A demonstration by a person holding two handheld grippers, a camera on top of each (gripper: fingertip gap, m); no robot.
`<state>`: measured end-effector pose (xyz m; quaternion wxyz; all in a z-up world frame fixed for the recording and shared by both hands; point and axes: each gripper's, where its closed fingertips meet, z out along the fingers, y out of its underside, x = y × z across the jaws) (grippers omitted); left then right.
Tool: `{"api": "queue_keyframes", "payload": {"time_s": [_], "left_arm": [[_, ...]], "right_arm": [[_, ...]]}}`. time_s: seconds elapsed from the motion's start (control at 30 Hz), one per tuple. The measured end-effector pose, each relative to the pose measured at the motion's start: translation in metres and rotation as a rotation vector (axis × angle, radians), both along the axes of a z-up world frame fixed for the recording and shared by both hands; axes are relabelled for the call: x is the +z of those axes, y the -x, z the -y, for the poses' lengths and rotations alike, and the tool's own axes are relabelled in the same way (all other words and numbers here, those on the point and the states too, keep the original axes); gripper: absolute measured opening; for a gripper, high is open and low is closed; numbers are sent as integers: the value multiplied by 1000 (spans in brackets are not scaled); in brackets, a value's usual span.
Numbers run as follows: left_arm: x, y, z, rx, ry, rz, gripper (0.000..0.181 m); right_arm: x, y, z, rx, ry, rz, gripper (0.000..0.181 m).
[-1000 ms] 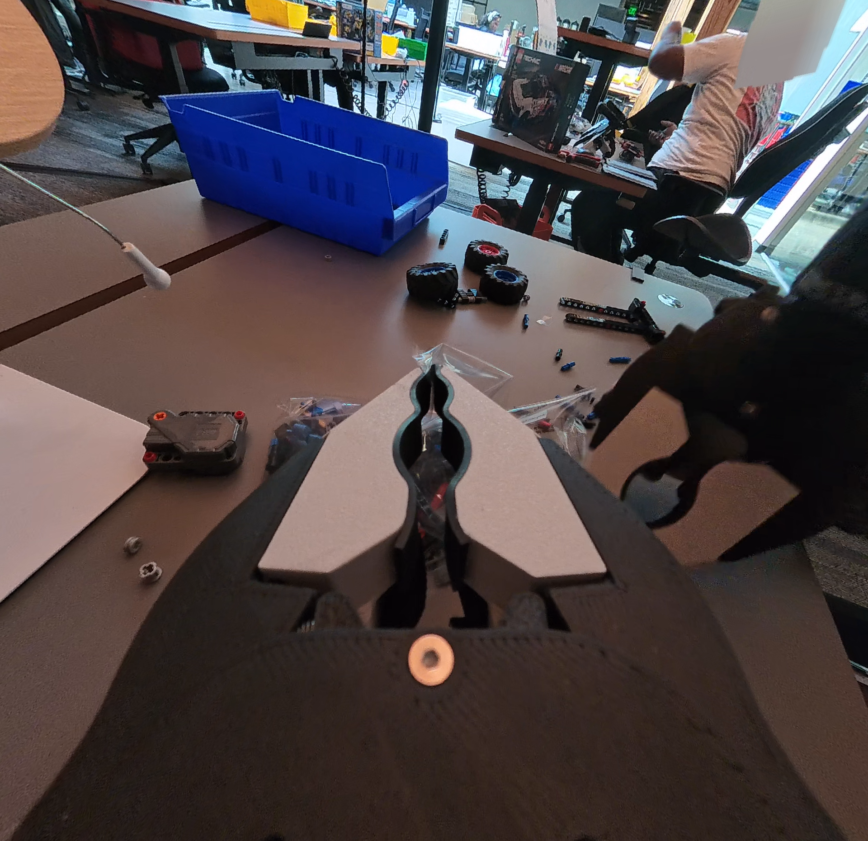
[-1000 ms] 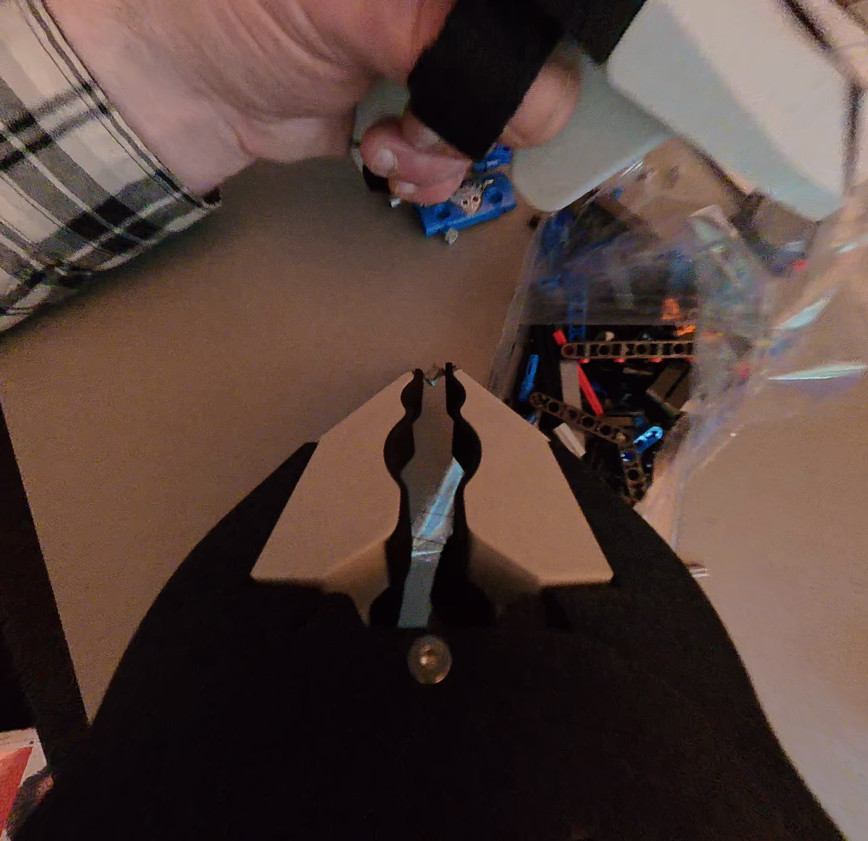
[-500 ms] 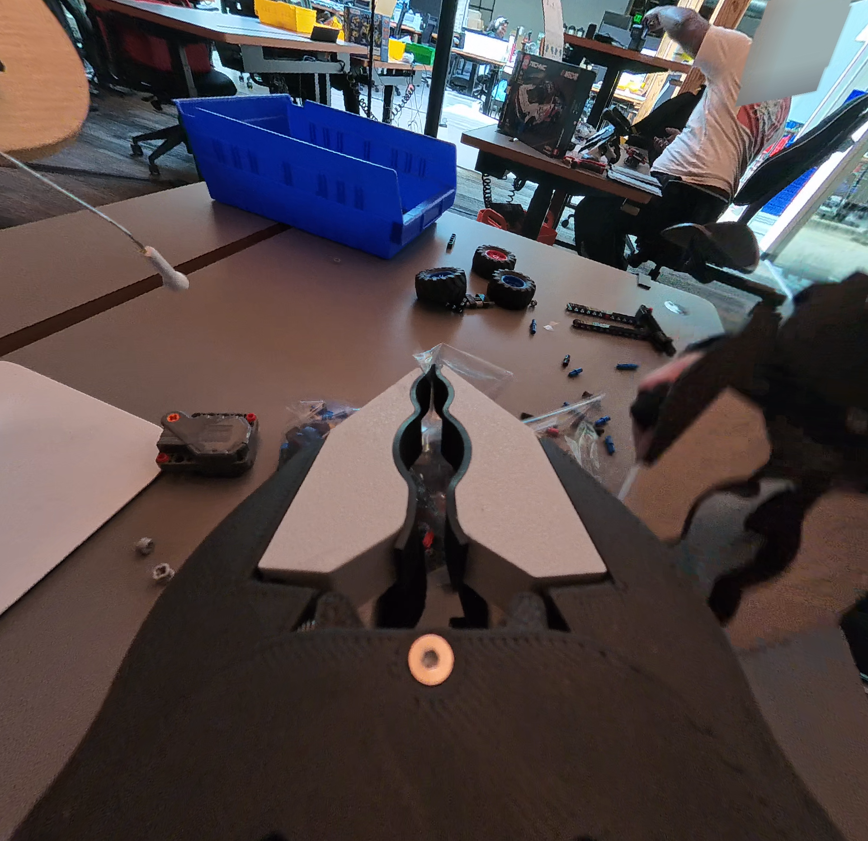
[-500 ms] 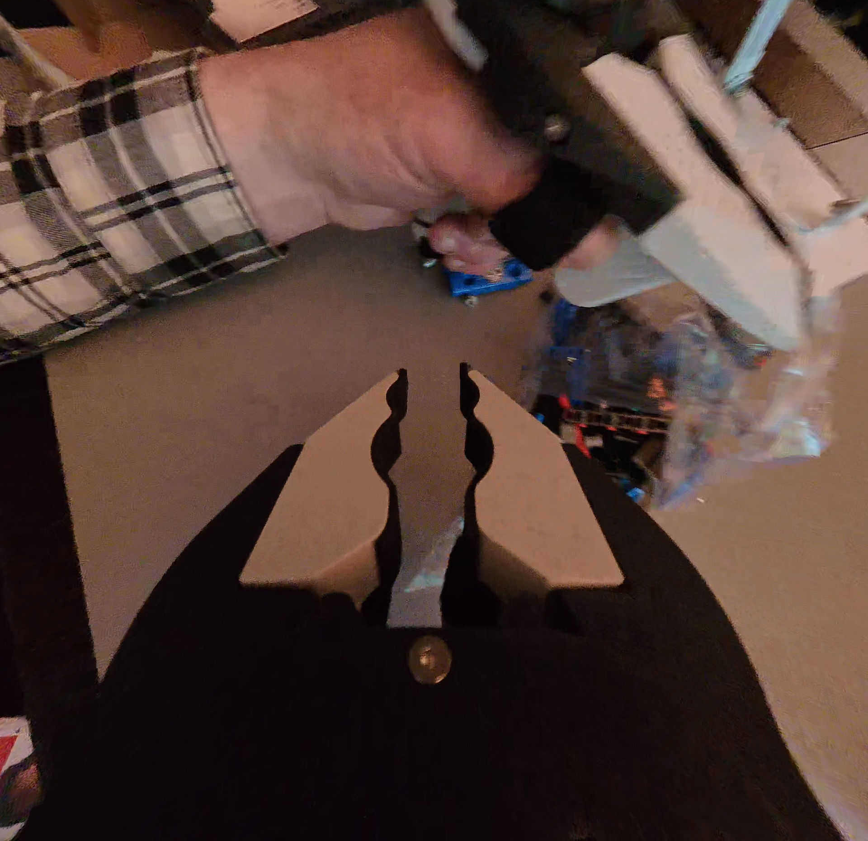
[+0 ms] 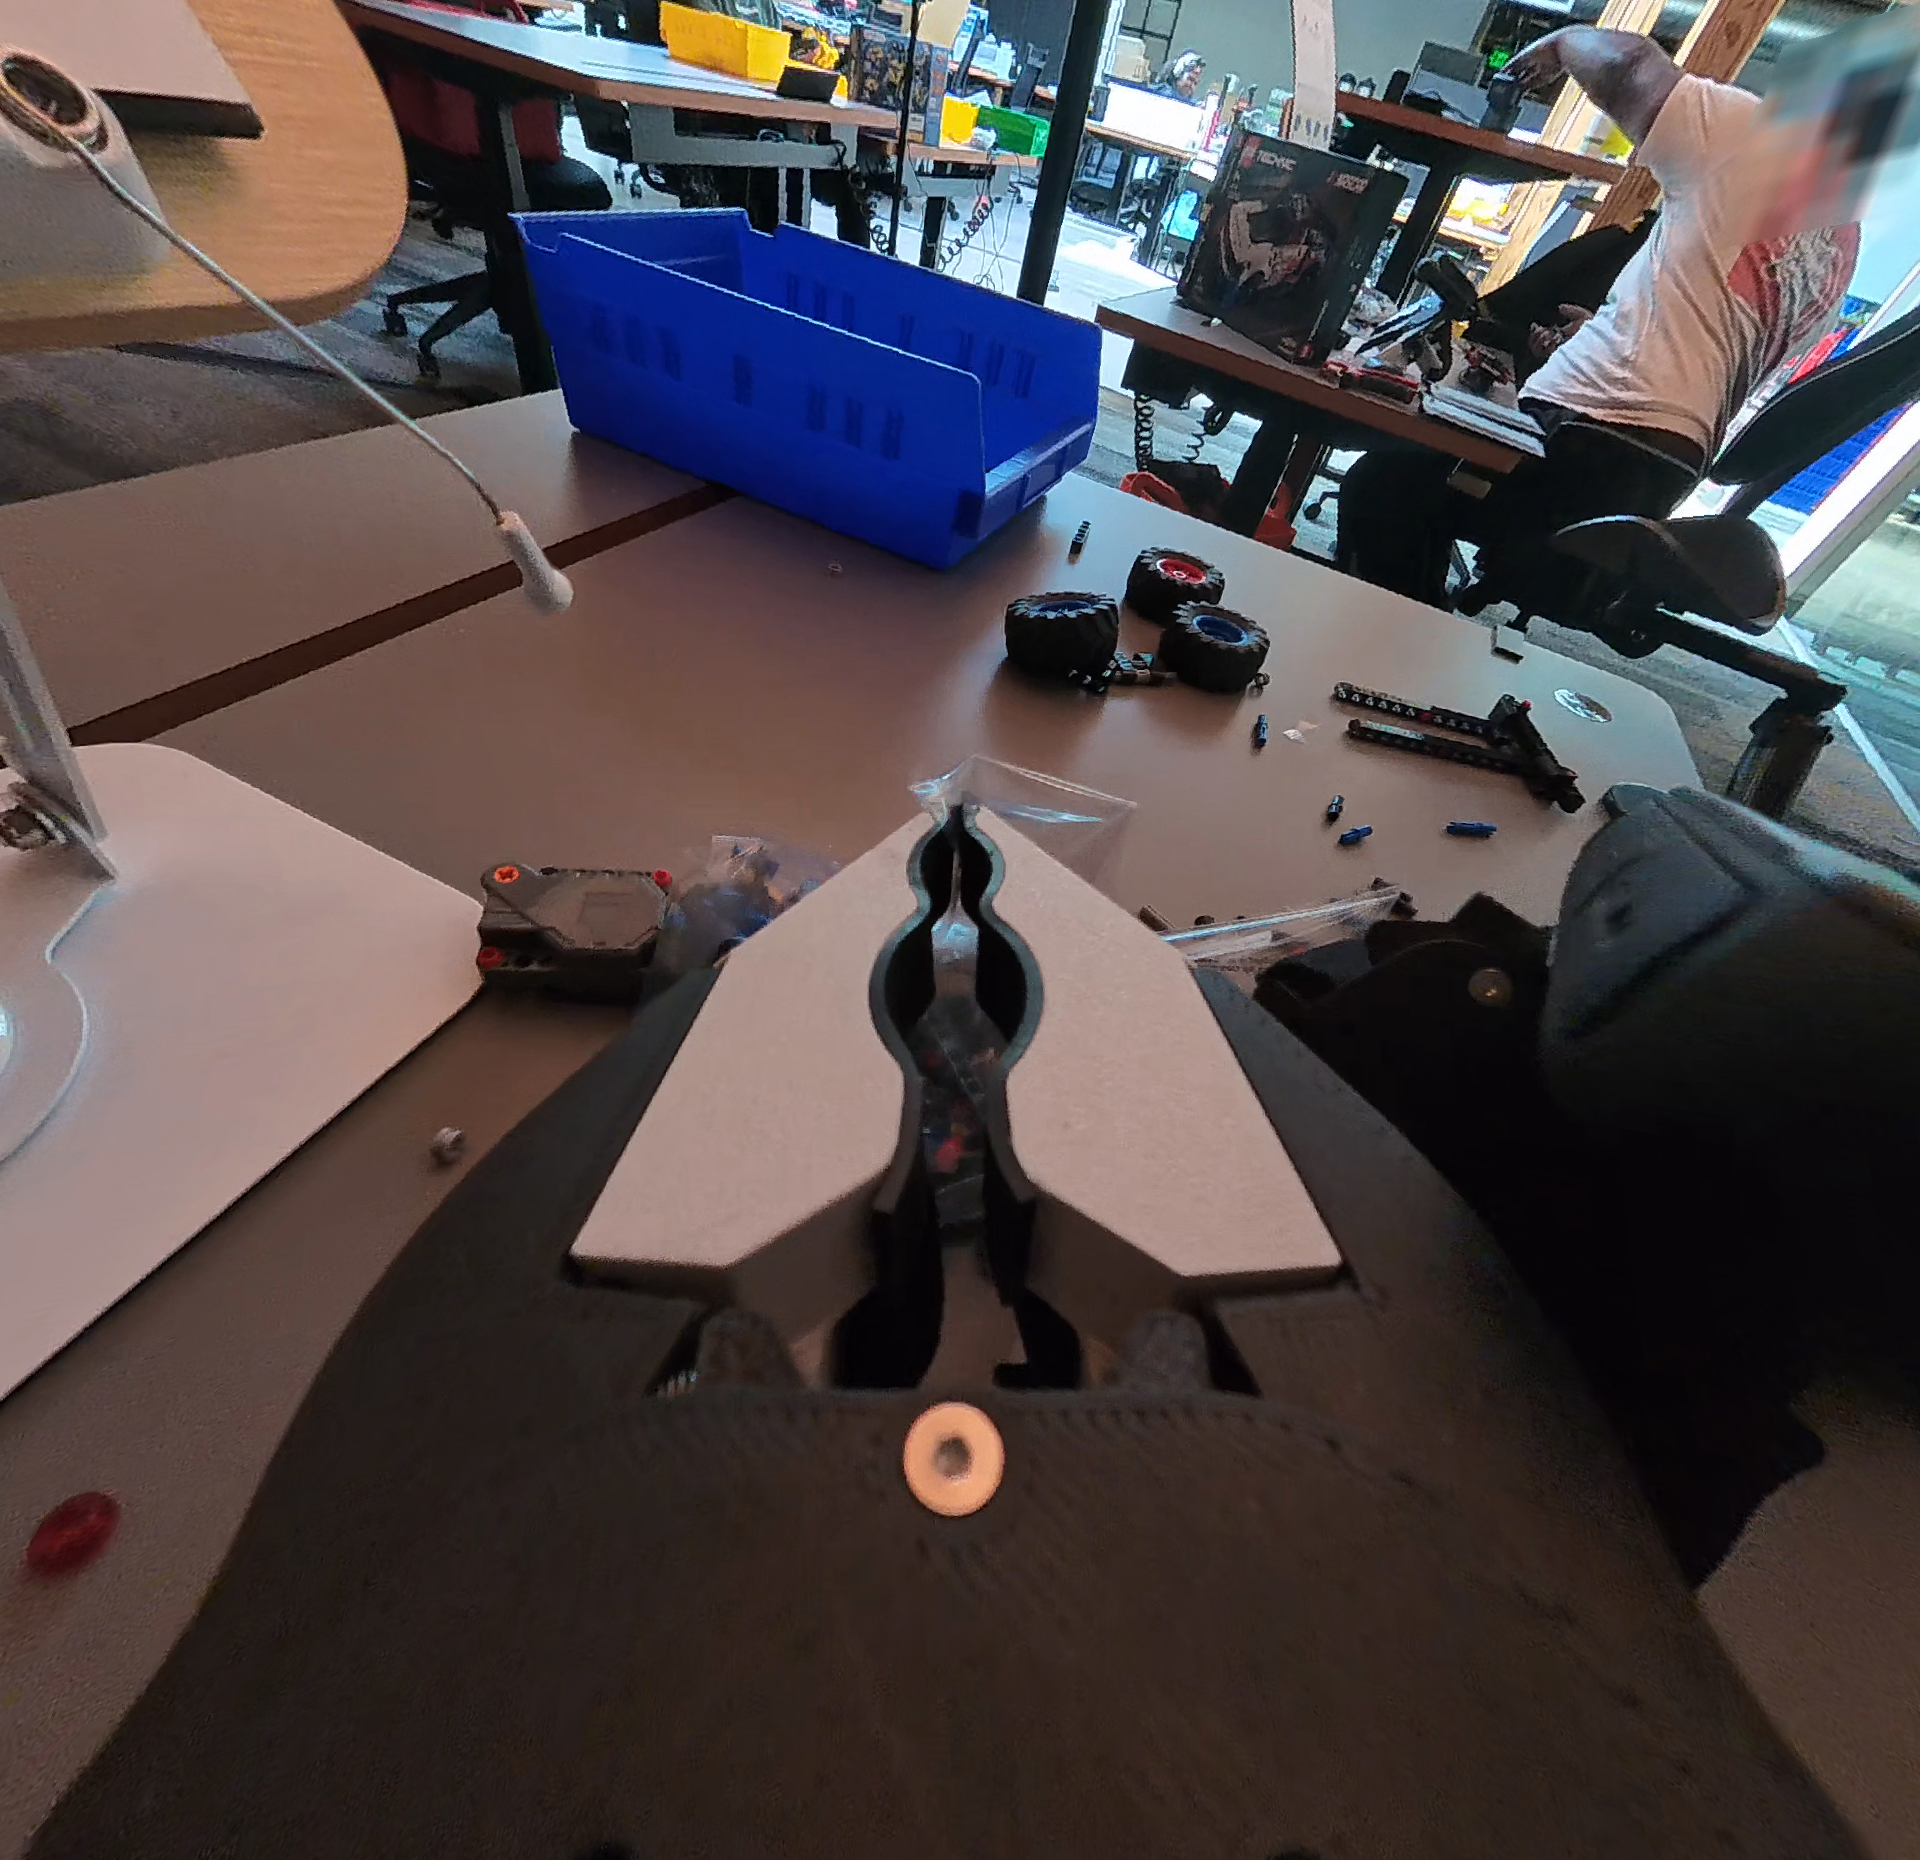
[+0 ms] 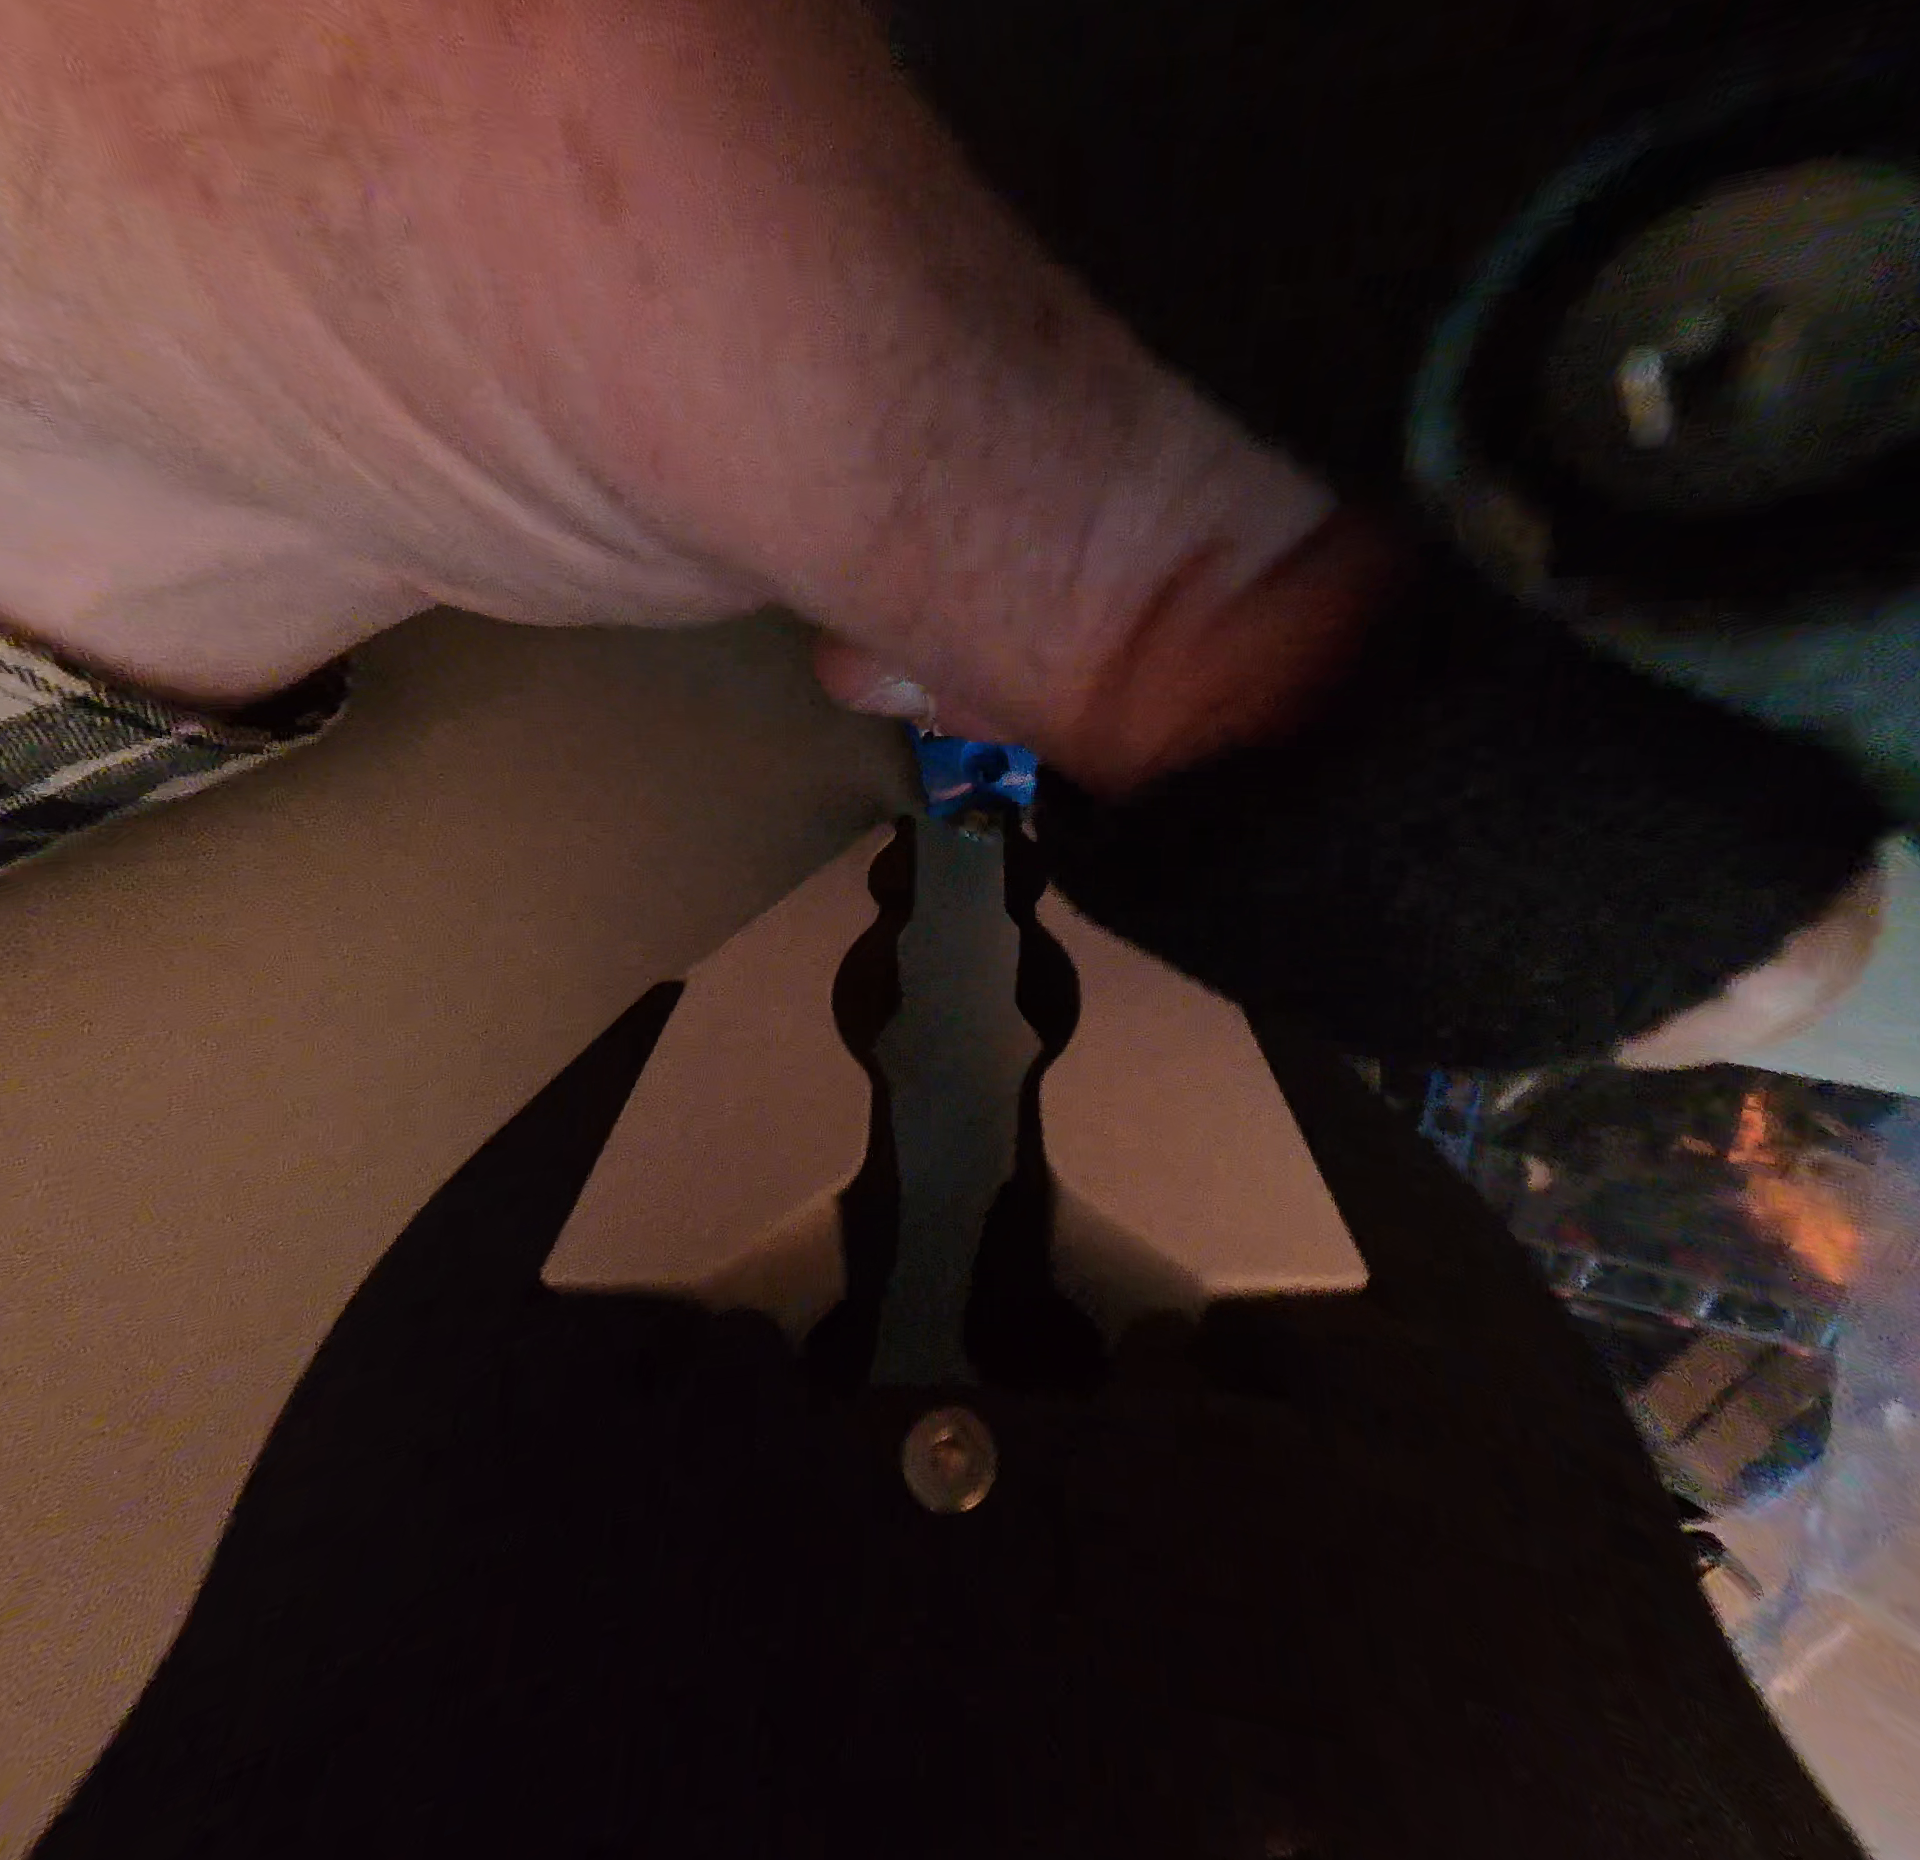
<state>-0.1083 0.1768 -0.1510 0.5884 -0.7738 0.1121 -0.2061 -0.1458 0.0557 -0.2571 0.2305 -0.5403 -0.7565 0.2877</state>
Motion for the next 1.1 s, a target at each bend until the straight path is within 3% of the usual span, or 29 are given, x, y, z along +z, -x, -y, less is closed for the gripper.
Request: {"api": "queue_keyframes", "payload": {"time_s": [0.07, 0.2, 0.37, 0.5, 0.6, 0.7, 0.83, 0.93, 1.0, 1.1], "left_arm": [[0, 2, 0, 3, 0, 6, 0], [2, 4, 1, 7, -7, 12, 0], [7, 6, 4, 8, -15, 17, 0], [7, 4, 4, 3, -13, 12, 0], [6, 3, 4, 2, -11, 8, 0], [7, 3, 4, 2, -10, -1, 0], [10, 2, 5, 1, -16, -11, 0], [8, 2, 4, 5, -5, -42, 0], [9, 4, 4, 9, -3, -59, 0], [14, 8, 6, 17, -12, -60, 0]], "right_arm": [[0, 2, 1, 9, -2, 4, 6], [1, -3, 5, 21, 7, 9, 5], [43, -35, 4, 10, -7, -106, 5], [81, -62, -40, -125, -55, -193, 5], [77, -72, -70, -195, -64, -163, 5], [56, -78, -93, -259, -149, -55, 32], [76, -76, -77, -222, -122, -143, 27], [78, -70, -32, -81, -8, -144, 21], [68, -58, -6, -23, 21, -124, 28], [39, -31, 5, 2, -67, -75, 50]]}}
